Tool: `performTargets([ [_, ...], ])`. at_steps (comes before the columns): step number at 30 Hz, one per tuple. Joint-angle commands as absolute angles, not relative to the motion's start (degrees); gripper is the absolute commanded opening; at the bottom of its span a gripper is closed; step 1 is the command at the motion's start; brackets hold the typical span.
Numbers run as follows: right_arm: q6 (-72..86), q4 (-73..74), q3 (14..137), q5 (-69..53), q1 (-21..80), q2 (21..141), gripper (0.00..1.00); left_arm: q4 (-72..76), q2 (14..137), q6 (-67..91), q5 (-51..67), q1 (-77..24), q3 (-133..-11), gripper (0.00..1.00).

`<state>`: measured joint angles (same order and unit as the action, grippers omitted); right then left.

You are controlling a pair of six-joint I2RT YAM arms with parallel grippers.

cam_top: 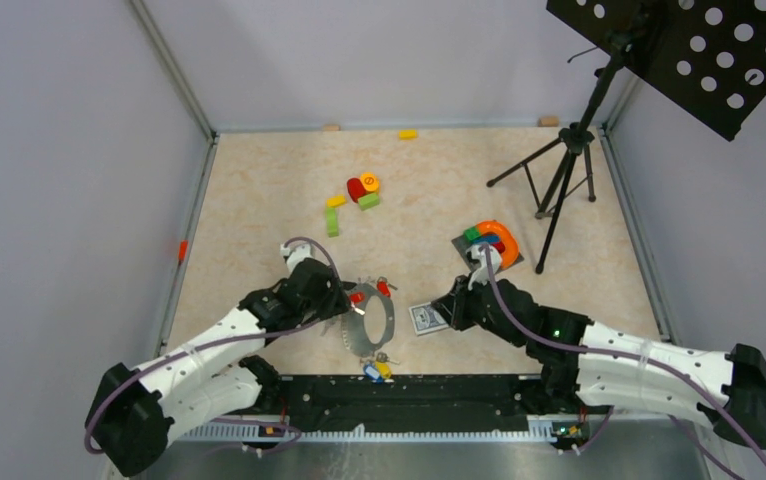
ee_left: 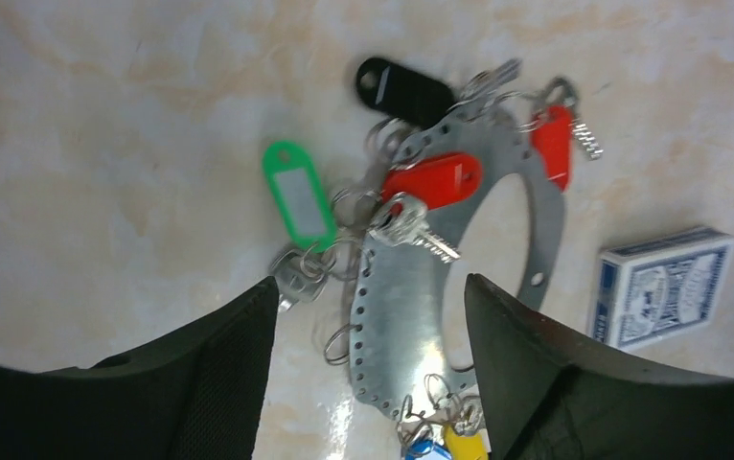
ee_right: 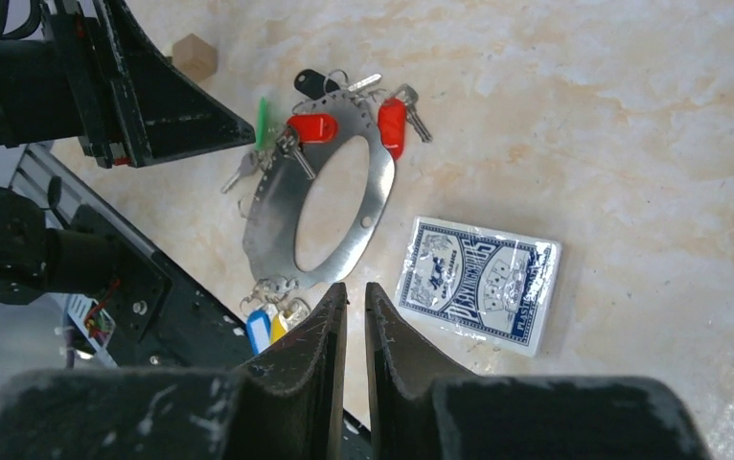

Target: Remove the keys from the keyring

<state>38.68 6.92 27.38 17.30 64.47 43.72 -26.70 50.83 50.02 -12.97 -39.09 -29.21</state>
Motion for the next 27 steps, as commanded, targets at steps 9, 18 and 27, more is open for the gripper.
performTargets([
  [9,40.5,6.7,29.1,16.5,65.0,47.1,0.12,-33.1,58.8,63.7,-21.2,-38.9,-31.0,0.8],
  [18,41.1,6.7,28.4,16.6,65.0,47.1,0.12,-31.1,63.3,65.2,-21.9,-38.8,-31.2,0.78],
  [27,41.3,7.0,28.4,16.4,65.0,47.1,0.12,-28.9,67.7,65.4,-21.7,-38.2,-31.6,0.74],
])
